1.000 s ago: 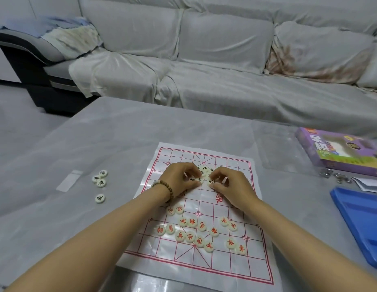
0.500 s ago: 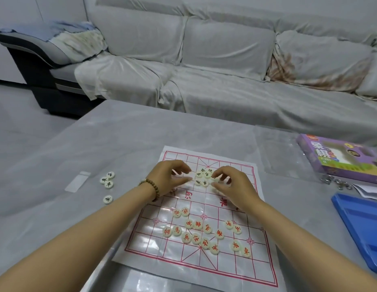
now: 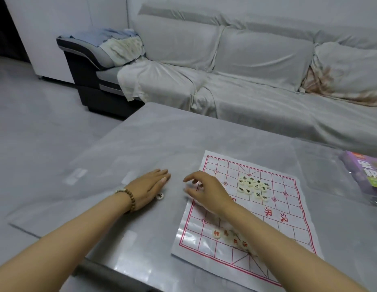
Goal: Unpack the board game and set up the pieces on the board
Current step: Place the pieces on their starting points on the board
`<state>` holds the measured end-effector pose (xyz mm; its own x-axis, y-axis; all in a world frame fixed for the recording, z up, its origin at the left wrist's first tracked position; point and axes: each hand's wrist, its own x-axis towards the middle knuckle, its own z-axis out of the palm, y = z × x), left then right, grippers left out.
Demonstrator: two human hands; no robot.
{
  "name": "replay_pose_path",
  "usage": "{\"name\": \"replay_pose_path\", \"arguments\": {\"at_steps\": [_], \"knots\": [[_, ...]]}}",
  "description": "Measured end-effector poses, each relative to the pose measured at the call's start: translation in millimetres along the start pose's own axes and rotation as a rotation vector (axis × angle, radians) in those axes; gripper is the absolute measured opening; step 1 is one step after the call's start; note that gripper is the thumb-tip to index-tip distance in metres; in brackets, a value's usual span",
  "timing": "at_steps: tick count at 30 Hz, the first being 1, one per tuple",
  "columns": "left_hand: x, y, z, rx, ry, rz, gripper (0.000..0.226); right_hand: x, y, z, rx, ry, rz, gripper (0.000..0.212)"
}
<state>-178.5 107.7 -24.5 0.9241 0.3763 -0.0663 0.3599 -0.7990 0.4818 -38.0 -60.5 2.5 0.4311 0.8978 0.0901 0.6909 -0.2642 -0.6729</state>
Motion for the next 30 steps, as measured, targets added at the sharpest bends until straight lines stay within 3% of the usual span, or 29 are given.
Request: {"name": "replay_pose_path", "arguments": {"at_steps": [3, 7, 9, 16, 30], "knots": [[-20.4, -4.8, -4.1, -0.008, 0.031, 0.039, 0.047, 4.2, -11.1, 17.1, -0.04, -0.043, -0.028, 0.031], [-43.3, -17.1, -9.3, -0.105, 0.085, 0.042, 0.072, 7.6, -23.9, 39.6, -0.084, -0.079, -0.052, 0.054], [-48.0, -24.1, -11.6, -0.152, 0.142, 0.023, 0.065, 11.2, -30.2, 48.5, -0.097, -0.069, -0.048, 0.058], [-48.0, -32.4, -17.0, -0.289, 0.277, -0.018, 0.032, 27.1, -38.3, 62.8, -0.061, -0.009, 0.014, 0.032], [-48.4, -26.6, -18.3, -0.397, 0.353, -0.099, 0.025, 21.8, -31.5, 51.2, -0.019, 0.02, -0.052, 0.016]]}}
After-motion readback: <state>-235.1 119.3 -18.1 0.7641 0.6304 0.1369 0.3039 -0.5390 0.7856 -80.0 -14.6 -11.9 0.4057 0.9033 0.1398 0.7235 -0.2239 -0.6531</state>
